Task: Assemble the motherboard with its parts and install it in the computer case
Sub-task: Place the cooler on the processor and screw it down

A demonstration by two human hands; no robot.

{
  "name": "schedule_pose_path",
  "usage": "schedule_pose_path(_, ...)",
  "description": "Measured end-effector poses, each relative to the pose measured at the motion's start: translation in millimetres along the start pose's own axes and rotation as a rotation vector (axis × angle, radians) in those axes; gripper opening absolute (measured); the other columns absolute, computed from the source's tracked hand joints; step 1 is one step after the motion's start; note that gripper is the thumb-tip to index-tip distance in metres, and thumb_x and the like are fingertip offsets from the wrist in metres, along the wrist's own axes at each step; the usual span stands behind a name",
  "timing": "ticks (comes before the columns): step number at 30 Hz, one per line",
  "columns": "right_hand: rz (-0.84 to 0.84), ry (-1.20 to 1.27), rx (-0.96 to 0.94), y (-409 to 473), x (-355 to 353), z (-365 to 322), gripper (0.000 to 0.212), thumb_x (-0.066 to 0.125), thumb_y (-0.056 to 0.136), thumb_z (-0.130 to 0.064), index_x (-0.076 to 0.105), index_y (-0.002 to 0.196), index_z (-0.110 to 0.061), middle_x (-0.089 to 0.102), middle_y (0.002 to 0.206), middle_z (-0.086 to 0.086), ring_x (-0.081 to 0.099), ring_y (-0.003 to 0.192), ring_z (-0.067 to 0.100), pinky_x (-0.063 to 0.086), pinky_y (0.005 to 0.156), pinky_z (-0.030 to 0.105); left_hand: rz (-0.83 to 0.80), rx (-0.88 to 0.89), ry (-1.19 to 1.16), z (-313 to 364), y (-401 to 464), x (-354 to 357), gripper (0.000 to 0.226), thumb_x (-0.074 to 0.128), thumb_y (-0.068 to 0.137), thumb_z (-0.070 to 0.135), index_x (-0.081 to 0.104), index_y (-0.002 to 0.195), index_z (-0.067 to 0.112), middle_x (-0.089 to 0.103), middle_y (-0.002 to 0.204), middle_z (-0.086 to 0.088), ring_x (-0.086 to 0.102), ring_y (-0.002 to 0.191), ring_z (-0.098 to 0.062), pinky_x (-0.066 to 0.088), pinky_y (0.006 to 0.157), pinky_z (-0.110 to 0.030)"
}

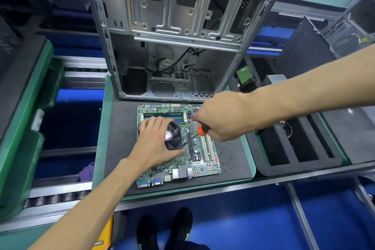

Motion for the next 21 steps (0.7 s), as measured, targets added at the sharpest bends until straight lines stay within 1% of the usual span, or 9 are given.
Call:
schedule_pose_path(3, 0.128, -0.201, -0.126, -5, -3, -8, 0.031, 0.045, 0.101, -0.031, 0.059, 0.081, -0.012, 0.053, 0.067, 0.003, 0.057, 0.063, 0.029, 0.052, 0.059, 0.031, 0.01, 0.005, 0.003, 1, 0, 0, 0.082, 0.056, 0.065, 0.086, 0.052, 0.119, 0.023, 0.053, 0.106, 0.008, 0.045, 0.1, -0.016, 0.028, 0.098, -0.034)
schedule_pose_path(4, 0.081, -0.025, -0.038, -3, 0, -4, 0.035, 0.047, 0.1, -0.031, 0.056, 0.072, -0.012, 0.05, 0.059, 0.001, 0.054, 0.054, 0.025, 0.048, 0.052, 0.026, 0.013, 0.007, 0.005, 1, 1, 0, 0.082, 0.057, 0.065, 0.085, 0.052, 0.118, 0.023, 0.053, 0.106, 0.008, 0.045, 0.1, -0.016, 0.028, 0.098, -0.034)
schedule_pose_path(6, -0.156, 0.715, 0.301, 4, 16, 8, 0.037, 0.05, 0.1, -0.024, 0.055, 0.065, -0.01, 0.052, 0.046, 0.0, 0.043, 0.035, 0.013, 0.032, 0.036, 0.017, 0.019, 0.008, -0.002, 1, 1, 1, 0.081, 0.058, 0.065, 0.085, 0.05, 0.118, 0.024, 0.051, 0.104, 0.009, 0.043, 0.098, -0.015, 0.028, 0.096, -0.033)
schedule_pose_path(8, -0.431, 1.388, 0.6, 5, 33, 9, 0.031, 0.044, 0.103, -0.02, 0.054, 0.077, -0.007, 0.05, 0.047, 0.001, 0.033, 0.028, 0.006, 0.02, 0.028, 0.014, 0.024, 0.005, -0.006, 1, 1, 1, 0.08, 0.06, 0.065, 0.084, 0.049, 0.118, 0.025, 0.048, 0.104, 0.011, 0.041, 0.097, -0.013, 0.028, 0.095, -0.033)
schedule_pose_path(10, -0.504, 1.519, 0.647, 6, 36, 13, 0.028, 0.042, 0.105, -0.022, 0.052, 0.082, -0.008, 0.048, 0.051, 0.002, 0.03, 0.029, 0.004, 0.016, 0.027, 0.012, 0.018, 0.005, -0.001, 1, 2, 1, 0.081, 0.059, 0.065, 0.085, 0.049, 0.118, 0.025, 0.049, 0.104, 0.011, 0.041, 0.098, -0.013, 0.028, 0.095, -0.033)
schedule_pose_path(14, -0.384, 1.056, 0.357, 7, 24, 14, 0.022, 0.059, 0.095, -0.012, 0.058, 0.074, -0.009, 0.055, 0.062, 0.004, 0.042, 0.044, 0.013, 0.025, 0.032, 0.015, 0.008, 0.001, 0.008, 0, 1, -1, 0.081, 0.057, 0.066, 0.086, 0.051, 0.119, 0.025, 0.05, 0.106, 0.011, 0.043, 0.099, -0.014, 0.027, 0.096, -0.032)
schedule_pose_path(17, -0.033, 0.198, 0.01, 2, -1, 2, 0.019, 0.055, 0.093, -0.019, 0.065, 0.099, -0.005, 0.069, 0.086, 0.01, 0.062, 0.07, 0.026, 0.043, 0.048, 0.024, 0.008, -0.001, 0.016, 1, 0, 0, 0.081, 0.058, 0.066, 0.085, 0.051, 0.118, 0.024, 0.051, 0.106, 0.01, 0.044, 0.099, -0.015, 0.027, 0.096, -0.032)
schedule_pose_path(19, 0.147, -0.297, -0.211, -5, -10, -11, 0.021, 0.048, 0.093, -0.021, 0.064, 0.102, -0.009, 0.066, 0.089, 0.007, 0.064, 0.083, 0.03, 0.048, 0.061, 0.032, 0.014, 0.003, 0.014, 1, 0, 1, 0.08, 0.058, 0.065, 0.084, 0.051, 0.118, 0.024, 0.051, 0.105, 0.009, 0.043, 0.099, -0.015, 0.028, 0.096, -0.033)
schedule_pose_path(21, 0.174, -0.383, -0.291, -8, -10, -20, 0.019, 0.047, 0.092, -0.019, 0.063, 0.089, -0.011, 0.062, 0.077, 0.005, 0.064, 0.076, 0.03, 0.051, 0.061, 0.034, 0.017, 0.004, 0.012, 0, 0, 2, 0.08, 0.059, 0.065, 0.084, 0.051, 0.117, 0.024, 0.051, 0.106, 0.01, 0.043, 0.099, -0.015, 0.029, 0.096, -0.034)
Point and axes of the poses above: each hand's wrist, its own y-axis towards the middle knuckle, its own x-axis out of the palm, z = x × y, the point moved 4 cm from there along y, towards the middle knuckle
